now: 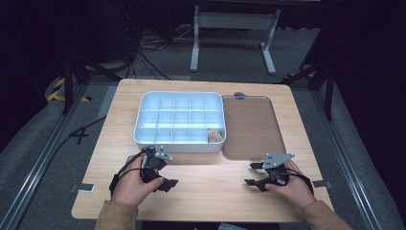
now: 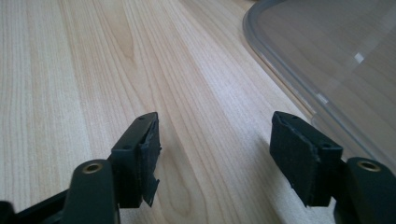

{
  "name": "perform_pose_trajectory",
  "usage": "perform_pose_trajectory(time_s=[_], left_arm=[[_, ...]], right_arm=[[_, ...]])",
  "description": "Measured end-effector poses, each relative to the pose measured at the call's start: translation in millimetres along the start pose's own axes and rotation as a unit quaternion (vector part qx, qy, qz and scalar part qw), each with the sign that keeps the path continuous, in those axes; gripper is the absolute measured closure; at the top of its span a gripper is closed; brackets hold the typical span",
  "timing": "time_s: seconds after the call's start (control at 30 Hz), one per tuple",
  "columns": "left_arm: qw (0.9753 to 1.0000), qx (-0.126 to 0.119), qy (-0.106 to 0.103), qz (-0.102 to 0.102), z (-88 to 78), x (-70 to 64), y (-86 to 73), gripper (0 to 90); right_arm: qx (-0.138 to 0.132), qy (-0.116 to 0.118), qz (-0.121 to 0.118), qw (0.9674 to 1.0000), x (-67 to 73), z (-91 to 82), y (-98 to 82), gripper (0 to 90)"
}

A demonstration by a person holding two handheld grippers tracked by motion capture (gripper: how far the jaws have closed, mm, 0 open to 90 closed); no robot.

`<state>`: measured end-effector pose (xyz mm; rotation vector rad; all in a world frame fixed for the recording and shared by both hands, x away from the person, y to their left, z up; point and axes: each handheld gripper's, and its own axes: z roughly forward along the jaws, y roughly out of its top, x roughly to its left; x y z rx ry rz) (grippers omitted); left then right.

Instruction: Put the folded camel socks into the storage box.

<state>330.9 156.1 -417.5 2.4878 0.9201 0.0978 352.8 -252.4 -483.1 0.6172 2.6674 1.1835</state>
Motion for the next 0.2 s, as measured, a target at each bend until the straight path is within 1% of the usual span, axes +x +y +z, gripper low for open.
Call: perform_pose_trajectory(time_s=[0.2], left_arm=[[1.0000, 0.009, -0.003, 0.001, 1.3, -0.5, 0.0, 21.3]], right_arm=[[-0.001, -0.003, -0.009, 1.0000, 2.7, 2.2, 0.9, 30.2]])
